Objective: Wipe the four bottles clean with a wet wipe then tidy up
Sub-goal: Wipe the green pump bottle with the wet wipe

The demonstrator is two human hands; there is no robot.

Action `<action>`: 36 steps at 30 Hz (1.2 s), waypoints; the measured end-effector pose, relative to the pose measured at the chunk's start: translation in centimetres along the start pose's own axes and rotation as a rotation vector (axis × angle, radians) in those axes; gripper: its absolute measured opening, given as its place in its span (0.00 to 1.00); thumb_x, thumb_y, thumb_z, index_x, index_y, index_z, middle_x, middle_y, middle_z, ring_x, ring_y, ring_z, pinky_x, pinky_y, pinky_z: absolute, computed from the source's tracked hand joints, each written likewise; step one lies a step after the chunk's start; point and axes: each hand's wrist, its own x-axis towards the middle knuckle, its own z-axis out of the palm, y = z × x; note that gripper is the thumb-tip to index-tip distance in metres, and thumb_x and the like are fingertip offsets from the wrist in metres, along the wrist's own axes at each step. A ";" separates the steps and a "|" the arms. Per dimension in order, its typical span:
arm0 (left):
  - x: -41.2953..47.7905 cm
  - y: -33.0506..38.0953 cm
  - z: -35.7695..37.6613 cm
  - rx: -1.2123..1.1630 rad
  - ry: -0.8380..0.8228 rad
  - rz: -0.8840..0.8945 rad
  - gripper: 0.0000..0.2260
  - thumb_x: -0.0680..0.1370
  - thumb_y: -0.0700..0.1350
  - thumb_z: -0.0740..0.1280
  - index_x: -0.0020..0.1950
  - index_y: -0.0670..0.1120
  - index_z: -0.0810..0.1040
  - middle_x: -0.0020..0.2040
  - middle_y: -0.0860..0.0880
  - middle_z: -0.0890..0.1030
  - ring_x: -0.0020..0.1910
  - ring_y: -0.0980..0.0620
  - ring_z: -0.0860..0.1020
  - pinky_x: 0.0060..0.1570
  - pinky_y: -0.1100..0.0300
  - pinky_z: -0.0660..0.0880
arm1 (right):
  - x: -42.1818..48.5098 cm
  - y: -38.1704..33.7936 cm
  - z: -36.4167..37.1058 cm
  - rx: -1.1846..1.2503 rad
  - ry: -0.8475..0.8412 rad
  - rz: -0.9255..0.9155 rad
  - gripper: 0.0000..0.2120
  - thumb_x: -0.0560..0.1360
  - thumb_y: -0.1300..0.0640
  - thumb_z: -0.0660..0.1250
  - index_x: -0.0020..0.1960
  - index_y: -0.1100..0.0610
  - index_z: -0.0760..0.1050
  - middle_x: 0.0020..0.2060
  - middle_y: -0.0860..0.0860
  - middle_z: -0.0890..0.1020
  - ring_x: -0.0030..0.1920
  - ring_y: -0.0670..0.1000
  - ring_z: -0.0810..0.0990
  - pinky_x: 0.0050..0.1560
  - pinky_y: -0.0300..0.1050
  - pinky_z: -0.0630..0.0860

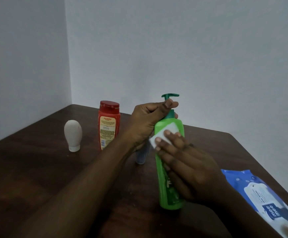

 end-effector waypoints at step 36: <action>-0.5 0.6 1.0 0.053 0.004 -0.008 0.23 0.67 0.60 0.74 0.52 0.43 0.88 0.43 0.44 0.86 0.42 0.51 0.84 0.44 0.59 0.81 | 0.9 -1.9 -0.3 -0.106 -0.021 -0.025 0.21 0.83 0.57 0.62 0.73 0.64 0.72 0.75 0.59 0.71 0.79 0.58 0.65 0.73 0.60 0.70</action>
